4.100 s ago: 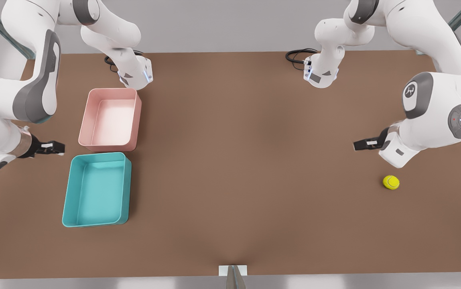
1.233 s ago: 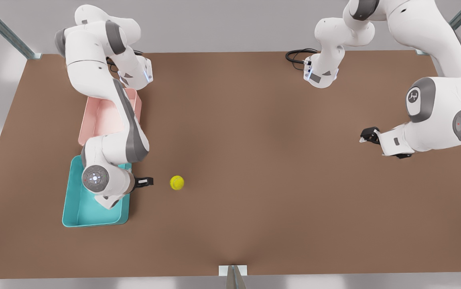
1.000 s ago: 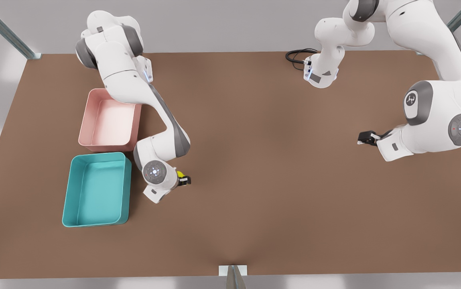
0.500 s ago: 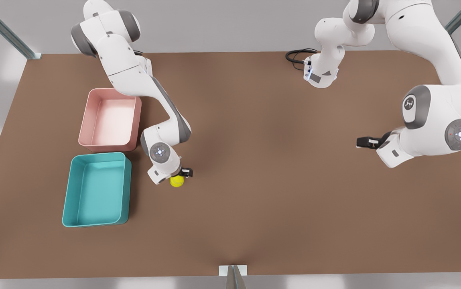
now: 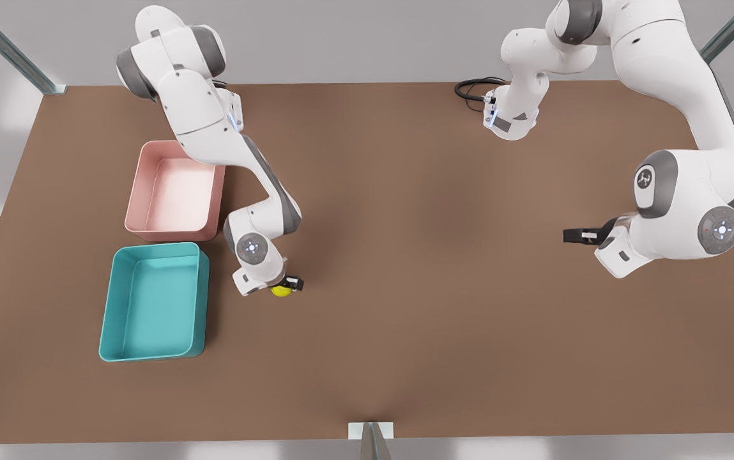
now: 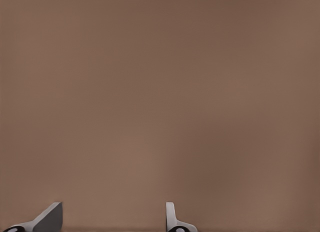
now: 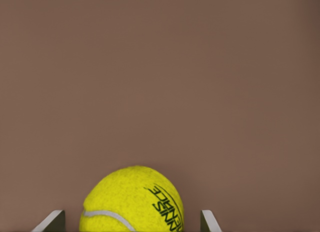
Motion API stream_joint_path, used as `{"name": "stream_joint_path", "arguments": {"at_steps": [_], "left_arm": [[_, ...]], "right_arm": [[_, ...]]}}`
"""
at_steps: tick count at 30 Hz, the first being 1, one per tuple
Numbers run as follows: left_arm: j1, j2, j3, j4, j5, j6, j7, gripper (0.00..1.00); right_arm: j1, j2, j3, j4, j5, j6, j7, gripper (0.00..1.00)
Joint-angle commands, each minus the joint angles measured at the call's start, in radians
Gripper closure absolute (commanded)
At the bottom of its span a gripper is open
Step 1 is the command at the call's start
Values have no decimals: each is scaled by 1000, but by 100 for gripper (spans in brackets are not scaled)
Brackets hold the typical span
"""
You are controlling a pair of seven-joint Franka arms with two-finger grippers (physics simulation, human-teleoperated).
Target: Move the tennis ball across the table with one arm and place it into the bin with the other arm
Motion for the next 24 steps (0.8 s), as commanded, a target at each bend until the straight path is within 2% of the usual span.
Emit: {"name": "stream_joint_path", "arguments": {"at_steps": [1,14,16,18,21,22,24], "left_arm": [[0,-1,0,1,0,1,-60,0],[3,8,0,1,1,0,-60,0],[3,8,0,1,1,0,-60,0],[5,8,0,1,1,1,-60,0],[5,10,0,1,1,0,-60,0],[5,10,0,1,1,0,-60,0],[5,10,0,1,1,0,-60,0]], "right_arm": [[2,6,0,1,1,11,71,0],[2,36,0,13,-2,12,65,0],[0,40,0,15,-1,11,51,11],[0,41,0,16,-1,11,51,16],[0,40,0,16,-1,11,53,17],[-1,38,0,18,-1,11,53,23],[-1,38,0,21,-1,11,53,27]]}}
